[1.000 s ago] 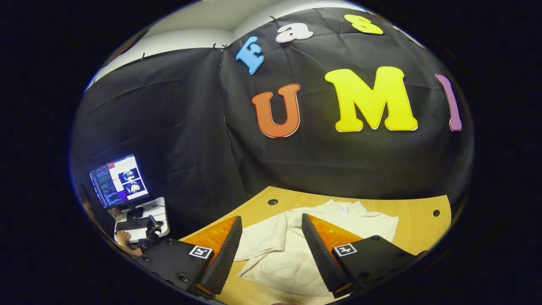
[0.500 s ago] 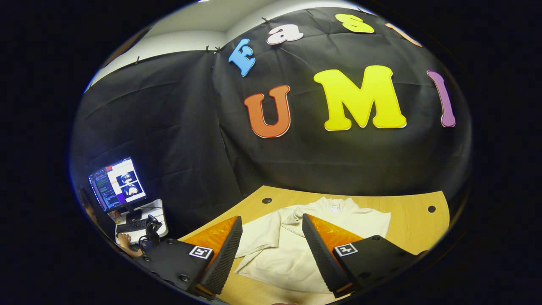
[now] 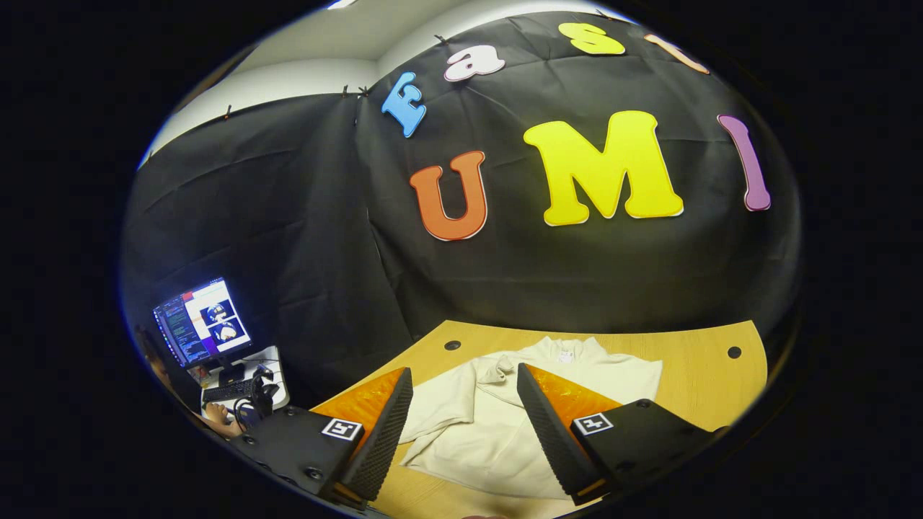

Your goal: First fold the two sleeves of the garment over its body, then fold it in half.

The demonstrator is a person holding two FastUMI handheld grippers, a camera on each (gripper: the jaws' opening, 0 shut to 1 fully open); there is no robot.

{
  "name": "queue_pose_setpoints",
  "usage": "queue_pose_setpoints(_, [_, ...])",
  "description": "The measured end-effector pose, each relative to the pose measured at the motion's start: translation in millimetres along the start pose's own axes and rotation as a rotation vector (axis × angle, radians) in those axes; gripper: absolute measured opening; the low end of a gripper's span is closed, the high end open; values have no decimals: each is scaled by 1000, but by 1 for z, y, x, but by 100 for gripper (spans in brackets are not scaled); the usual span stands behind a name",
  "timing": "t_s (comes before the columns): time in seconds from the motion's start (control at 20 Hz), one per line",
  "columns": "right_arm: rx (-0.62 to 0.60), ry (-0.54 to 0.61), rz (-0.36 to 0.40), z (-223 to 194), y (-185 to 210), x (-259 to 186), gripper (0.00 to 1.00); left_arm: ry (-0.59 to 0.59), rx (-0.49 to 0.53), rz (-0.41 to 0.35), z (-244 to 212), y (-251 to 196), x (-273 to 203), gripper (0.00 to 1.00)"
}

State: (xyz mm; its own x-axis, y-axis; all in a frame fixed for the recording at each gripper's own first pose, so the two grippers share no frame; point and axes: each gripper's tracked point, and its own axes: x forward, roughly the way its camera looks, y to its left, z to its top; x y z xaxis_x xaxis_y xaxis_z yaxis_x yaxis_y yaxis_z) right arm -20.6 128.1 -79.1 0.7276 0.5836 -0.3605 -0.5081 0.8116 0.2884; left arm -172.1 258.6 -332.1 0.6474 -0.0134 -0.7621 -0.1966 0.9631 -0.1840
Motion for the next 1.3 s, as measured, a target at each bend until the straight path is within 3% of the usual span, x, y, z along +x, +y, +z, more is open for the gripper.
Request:
queue_pose_setpoints(0.25, [9,12,7,-5,-11,-18,90,-68,-3,-94,53,-41,-10,4])
queue_pose_setpoints(0.6, [73,7,-4,-8,-32,-58,90,-125,75,-259,129,-113,-1,4])
queue_pose_setpoints(1.05, [113,-102,-215,10,-108,-137,90,-173,233,-430,230,-232,21,4])
queue_pose_setpoints(1.3, [168,-153,-335,11,-148,-178,90,-218,350,-570,281,-328,25,4])
